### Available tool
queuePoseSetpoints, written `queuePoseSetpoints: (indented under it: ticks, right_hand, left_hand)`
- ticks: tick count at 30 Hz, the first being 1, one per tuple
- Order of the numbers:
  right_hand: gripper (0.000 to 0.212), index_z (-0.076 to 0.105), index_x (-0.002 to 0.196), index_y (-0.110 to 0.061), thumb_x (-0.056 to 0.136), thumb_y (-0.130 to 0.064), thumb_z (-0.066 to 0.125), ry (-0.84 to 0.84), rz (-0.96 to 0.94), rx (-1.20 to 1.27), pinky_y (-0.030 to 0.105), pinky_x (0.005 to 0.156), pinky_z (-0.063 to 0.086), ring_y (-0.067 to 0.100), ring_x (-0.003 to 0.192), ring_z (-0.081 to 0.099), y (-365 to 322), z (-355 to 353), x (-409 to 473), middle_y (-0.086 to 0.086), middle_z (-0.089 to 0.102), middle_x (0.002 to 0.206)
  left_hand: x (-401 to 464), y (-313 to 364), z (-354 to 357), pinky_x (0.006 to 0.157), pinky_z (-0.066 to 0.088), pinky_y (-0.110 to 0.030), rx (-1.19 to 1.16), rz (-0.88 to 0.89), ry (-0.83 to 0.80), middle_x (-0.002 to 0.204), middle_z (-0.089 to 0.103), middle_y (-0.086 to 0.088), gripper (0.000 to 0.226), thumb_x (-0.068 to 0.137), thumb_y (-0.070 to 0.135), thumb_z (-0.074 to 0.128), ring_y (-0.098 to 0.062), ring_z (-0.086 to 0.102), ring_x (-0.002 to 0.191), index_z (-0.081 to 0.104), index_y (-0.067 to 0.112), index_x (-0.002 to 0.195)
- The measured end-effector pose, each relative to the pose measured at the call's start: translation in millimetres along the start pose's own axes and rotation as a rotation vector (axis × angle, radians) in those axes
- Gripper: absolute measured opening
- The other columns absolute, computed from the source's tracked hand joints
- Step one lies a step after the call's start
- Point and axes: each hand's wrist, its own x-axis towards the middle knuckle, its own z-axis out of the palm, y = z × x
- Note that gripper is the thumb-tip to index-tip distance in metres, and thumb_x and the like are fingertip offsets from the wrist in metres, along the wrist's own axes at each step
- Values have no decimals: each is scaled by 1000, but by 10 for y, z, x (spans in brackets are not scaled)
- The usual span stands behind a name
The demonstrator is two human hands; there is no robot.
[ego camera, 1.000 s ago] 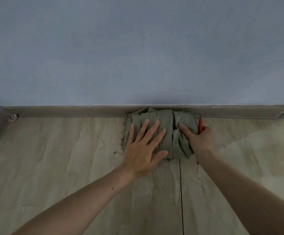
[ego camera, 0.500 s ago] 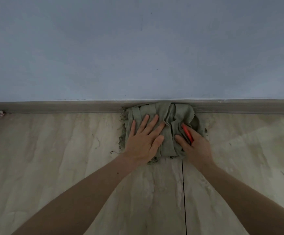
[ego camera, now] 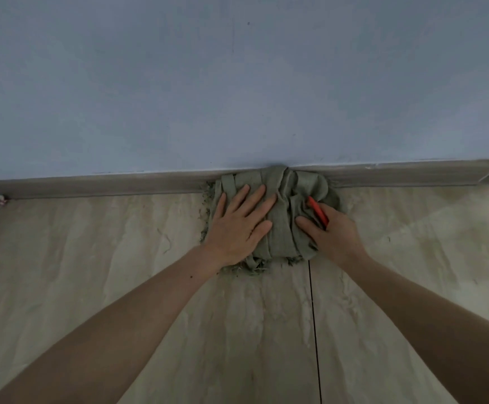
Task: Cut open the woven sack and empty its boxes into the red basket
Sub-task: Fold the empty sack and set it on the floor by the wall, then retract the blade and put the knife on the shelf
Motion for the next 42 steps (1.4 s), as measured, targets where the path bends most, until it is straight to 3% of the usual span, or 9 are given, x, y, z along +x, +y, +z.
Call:
queuePoseSetpoints:
  ticks: [12,19,24,27,29,31,34,38,42]
  right_hand:
    - [52,66,116,-26,73,-51,80,113,-35,32,18,61,42,0,71,55,-326,-342,-353,-17,60,81]
    - [45,65,118,-21,84,-49,72,78,92,47,38,75,54,22,84,66,-581,-626,-531,3,71,97]
    - [16,67,85,-28,91,-42,65,57,211,174,44,70,60,20,76,70,-1032,-980,-691,-3,73,78]
    - [17,67,89,-23,95,-38,62,-19,269,272,40,60,60,14,67,71,-1478,-1196,-844,-2,74,74]
    - [18,65,93,-20,98,-36,59,-112,303,354,28,50,54,6,51,62,-1841,-1329,-969,4,74,76]
    - [19,62,99,-14,100,-32,56,-206,343,471,27,49,50,8,40,51,-2213,-1445,-1093,9,71,76]
    - [20,57,106,-3,102,-22,51,-294,382,622,31,50,46,13,37,43,-2750,-1590,-1274,9,66,68]
    - [23,56,94,-7,105,-25,47,-338,407,751,27,46,41,14,39,45,-3436,-1765,-1543,8,63,67]
    - [28,57,87,-9,104,-29,47,-365,424,805,24,50,44,13,47,48,-3974,-1908,-1837,4,59,70]
  left_hand:
    - [-347,240,-161,120,-18,-50,162,-8,85,165,-20,8,85,87,68,-21,-16,-23,152,-8,21,157]
    - [-572,421,-427,121,-17,-50,68,-125,-33,161,-30,6,85,83,69,-26,-15,-29,149,-19,21,153]
    - [-830,729,-1025,121,-16,-53,-153,-227,-157,163,-23,10,73,99,61,1,-8,-24,150,-8,19,158]
    - [-1010,940,-1434,123,-9,-51,-339,-277,-191,168,-7,7,68,103,53,11,-11,-12,154,3,15,160]
    - [-1138,1080,-1740,122,14,-55,-512,-320,-175,163,25,-6,72,102,55,12,-25,19,152,27,6,154]
    - [-1296,1244,-2096,102,40,-46,-681,-366,-108,123,57,-9,62,103,55,16,-24,54,117,51,8,122]
    - [-1540,1508,-2716,74,36,-30,-835,-422,-60,81,46,8,38,108,39,23,-10,47,76,48,15,92]
    - [-1900,1722,-3372,77,43,-25,-1040,-599,-29,107,64,5,44,109,41,27,-14,63,93,60,16,121]
    - [-2253,1852,-3746,73,57,-25,-1325,-721,-21,111,69,-2,37,106,47,33,-18,74,94,56,21,120]
